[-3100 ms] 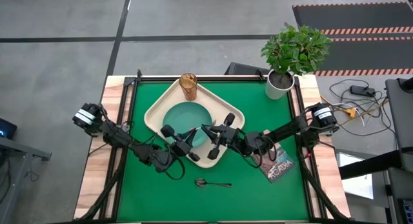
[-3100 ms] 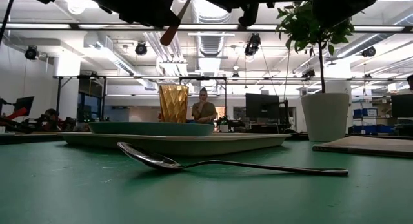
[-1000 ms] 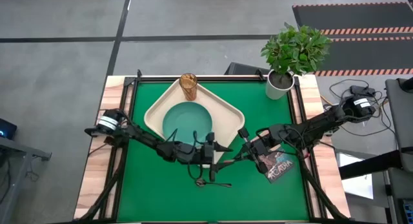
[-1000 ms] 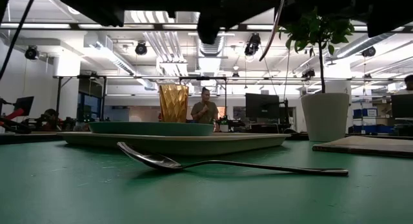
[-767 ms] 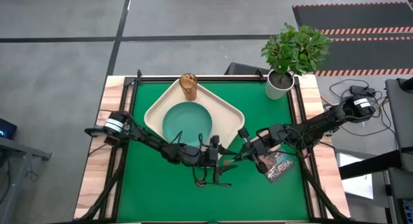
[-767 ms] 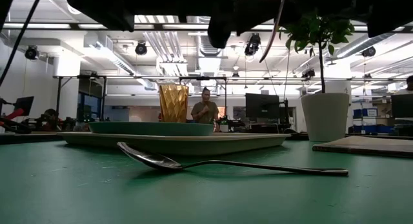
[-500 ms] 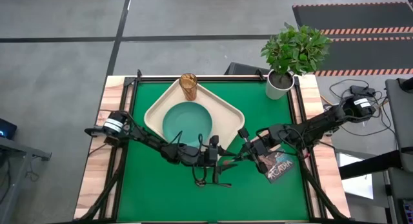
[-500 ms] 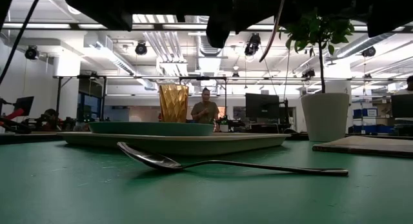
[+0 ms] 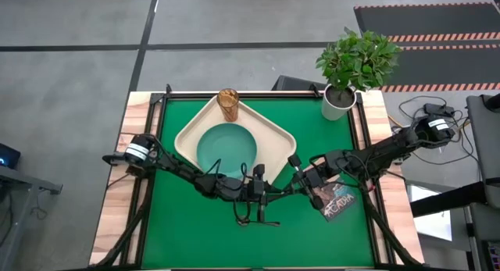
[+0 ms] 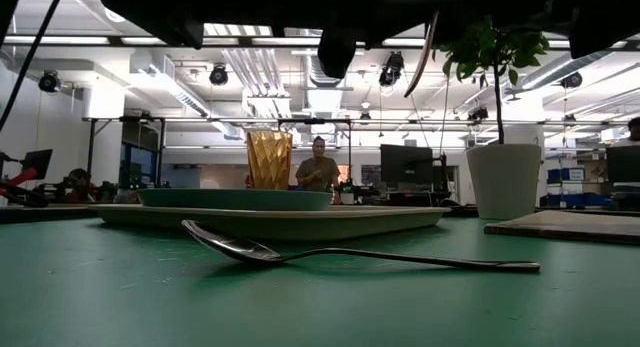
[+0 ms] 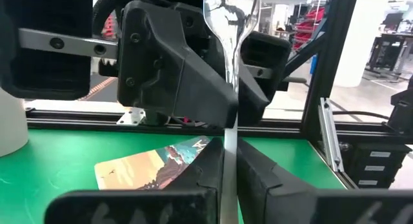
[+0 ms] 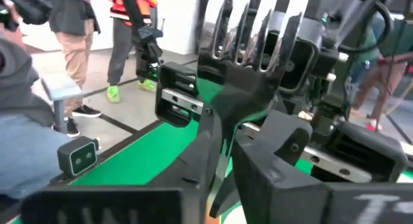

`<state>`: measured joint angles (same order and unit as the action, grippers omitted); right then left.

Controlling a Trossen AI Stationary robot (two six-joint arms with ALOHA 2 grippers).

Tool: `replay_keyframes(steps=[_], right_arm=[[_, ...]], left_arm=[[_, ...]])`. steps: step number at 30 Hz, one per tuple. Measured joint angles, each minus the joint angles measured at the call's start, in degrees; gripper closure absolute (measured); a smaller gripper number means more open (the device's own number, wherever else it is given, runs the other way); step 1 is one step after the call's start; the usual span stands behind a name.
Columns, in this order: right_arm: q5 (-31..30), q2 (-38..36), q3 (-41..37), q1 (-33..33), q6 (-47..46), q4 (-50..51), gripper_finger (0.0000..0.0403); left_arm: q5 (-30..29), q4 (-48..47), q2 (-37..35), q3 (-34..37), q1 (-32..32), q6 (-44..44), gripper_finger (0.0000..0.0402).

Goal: Pick and place plate/cup/fork/spoon on tray
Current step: Put the orange fork on the white tray to the right of the green plate

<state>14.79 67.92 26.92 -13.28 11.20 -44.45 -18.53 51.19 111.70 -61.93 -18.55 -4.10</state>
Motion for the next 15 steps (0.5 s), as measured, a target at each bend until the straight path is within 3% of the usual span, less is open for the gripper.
replay_keyframes(steps=[7, 15], right_arm=[[-3.58, -3.32, 0.00, 0.08, -3.10, 2.84, 0.0280], [-11.22, -15.93, 0.00, 0.08, -7.61, 17.10, 0.0231]], left_arm=[[-1.65, -8.48, -2.19, -0.04, 0.07, -1.55, 0.0397], [-7.02, -41.91, -11.17, -0.05, -0.02, -15.67, 0.0398]])
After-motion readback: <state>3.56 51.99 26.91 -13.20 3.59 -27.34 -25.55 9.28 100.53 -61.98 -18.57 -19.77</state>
